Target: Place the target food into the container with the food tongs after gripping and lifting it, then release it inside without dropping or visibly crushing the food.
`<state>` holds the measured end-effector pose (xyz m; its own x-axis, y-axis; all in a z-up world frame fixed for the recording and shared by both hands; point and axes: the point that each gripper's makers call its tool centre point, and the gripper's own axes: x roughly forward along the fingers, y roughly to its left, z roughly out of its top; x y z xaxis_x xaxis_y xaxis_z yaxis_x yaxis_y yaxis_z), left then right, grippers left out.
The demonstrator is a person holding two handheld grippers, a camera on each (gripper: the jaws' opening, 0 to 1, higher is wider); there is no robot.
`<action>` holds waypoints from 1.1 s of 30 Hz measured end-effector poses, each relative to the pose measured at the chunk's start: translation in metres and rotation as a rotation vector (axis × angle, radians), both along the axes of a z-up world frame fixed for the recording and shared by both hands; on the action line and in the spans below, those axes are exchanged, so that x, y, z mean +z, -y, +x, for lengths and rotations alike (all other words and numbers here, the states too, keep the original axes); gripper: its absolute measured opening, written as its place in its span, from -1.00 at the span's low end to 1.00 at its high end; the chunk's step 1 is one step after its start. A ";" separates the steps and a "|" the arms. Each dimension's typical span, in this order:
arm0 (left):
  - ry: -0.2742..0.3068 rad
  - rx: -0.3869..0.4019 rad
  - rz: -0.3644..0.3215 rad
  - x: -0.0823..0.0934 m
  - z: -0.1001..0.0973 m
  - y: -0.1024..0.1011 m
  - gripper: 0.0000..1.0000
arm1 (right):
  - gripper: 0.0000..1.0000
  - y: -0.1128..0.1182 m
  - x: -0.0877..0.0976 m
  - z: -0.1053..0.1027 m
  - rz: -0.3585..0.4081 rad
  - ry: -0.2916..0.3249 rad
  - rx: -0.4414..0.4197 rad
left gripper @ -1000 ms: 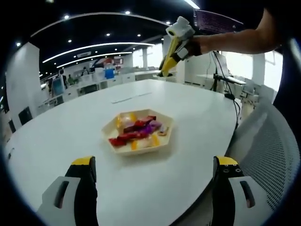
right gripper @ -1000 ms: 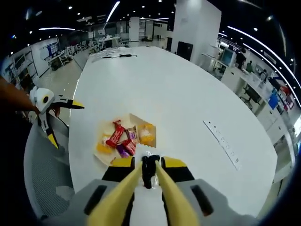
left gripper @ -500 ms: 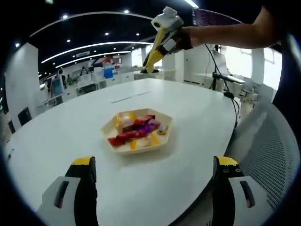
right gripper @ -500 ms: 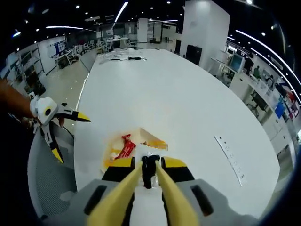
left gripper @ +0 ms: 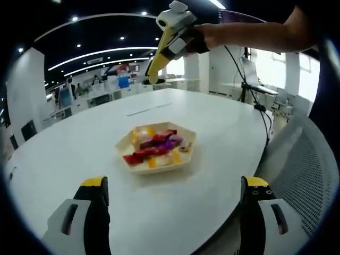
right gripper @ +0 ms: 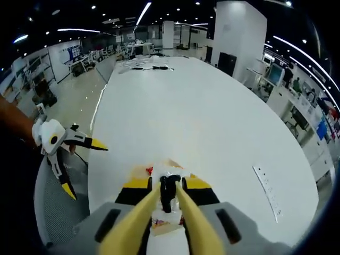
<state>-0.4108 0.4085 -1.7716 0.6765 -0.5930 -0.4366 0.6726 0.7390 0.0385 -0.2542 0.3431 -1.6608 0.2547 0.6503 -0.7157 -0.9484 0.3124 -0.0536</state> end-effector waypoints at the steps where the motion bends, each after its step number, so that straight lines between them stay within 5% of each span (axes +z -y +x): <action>1: 0.001 0.000 0.002 0.000 0.000 0.000 0.98 | -0.57 -0.002 0.000 0.001 0.000 0.002 0.003; 13: -0.001 0.009 0.001 -0.001 0.001 -0.002 0.98 | -0.47 -0.015 -0.005 0.000 0.039 0.022 0.023; 15: -0.001 0.008 0.002 -0.001 0.001 -0.001 0.98 | -0.47 -0.017 0.001 0.003 0.071 0.068 0.039; 33: -0.010 -0.004 0.016 -0.004 0.000 -0.001 0.98 | -0.44 0.010 0.015 0.008 0.152 0.085 -0.004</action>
<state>-0.4107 0.4093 -1.7760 0.6698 -0.5884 -0.4529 0.6759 0.7357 0.0439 -0.2464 0.3331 -1.6460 0.3129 0.7483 -0.5849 -0.9412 0.3270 -0.0851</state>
